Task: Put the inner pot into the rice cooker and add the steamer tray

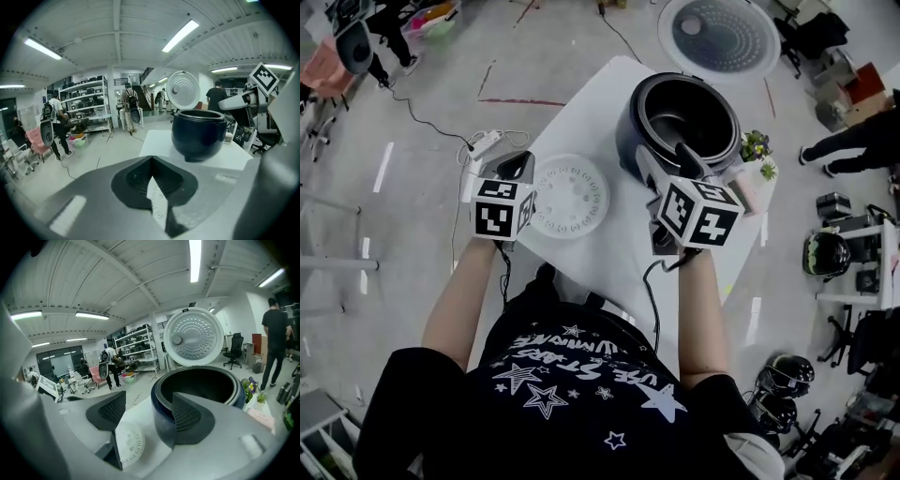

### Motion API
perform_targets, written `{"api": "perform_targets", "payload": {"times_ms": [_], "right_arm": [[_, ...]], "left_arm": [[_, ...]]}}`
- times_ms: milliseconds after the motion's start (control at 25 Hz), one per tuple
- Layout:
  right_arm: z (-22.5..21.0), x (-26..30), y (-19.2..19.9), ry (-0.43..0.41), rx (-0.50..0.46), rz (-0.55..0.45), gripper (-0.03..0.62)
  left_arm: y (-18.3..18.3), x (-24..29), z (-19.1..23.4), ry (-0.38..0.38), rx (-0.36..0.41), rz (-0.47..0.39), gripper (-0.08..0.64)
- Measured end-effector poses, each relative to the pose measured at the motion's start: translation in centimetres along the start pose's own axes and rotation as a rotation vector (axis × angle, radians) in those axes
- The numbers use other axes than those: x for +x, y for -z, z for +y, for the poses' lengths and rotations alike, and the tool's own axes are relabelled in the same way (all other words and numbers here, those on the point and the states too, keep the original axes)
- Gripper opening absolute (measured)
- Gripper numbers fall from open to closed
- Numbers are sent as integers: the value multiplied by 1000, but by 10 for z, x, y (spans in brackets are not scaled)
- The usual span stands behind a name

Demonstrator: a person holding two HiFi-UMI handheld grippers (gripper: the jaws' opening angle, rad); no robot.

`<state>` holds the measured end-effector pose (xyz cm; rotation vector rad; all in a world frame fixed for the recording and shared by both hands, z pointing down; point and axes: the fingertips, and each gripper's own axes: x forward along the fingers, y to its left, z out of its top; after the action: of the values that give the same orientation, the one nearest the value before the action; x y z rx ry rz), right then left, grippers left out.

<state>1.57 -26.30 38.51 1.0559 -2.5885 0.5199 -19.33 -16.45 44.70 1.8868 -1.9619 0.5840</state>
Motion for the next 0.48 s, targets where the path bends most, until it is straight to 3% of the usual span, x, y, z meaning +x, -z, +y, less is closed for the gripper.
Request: {"api": "perform_targets", "payload": {"times_ms": [240, 480], "right_arm": [[31, 1, 23, -49, 26, 31, 310], [57, 13, 66, -23, 28, 157, 310]], "left_arm": [[50, -6, 17, -4, -21, 93, 0], [80, 7, 28, 41, -26, 161, 0]]}}
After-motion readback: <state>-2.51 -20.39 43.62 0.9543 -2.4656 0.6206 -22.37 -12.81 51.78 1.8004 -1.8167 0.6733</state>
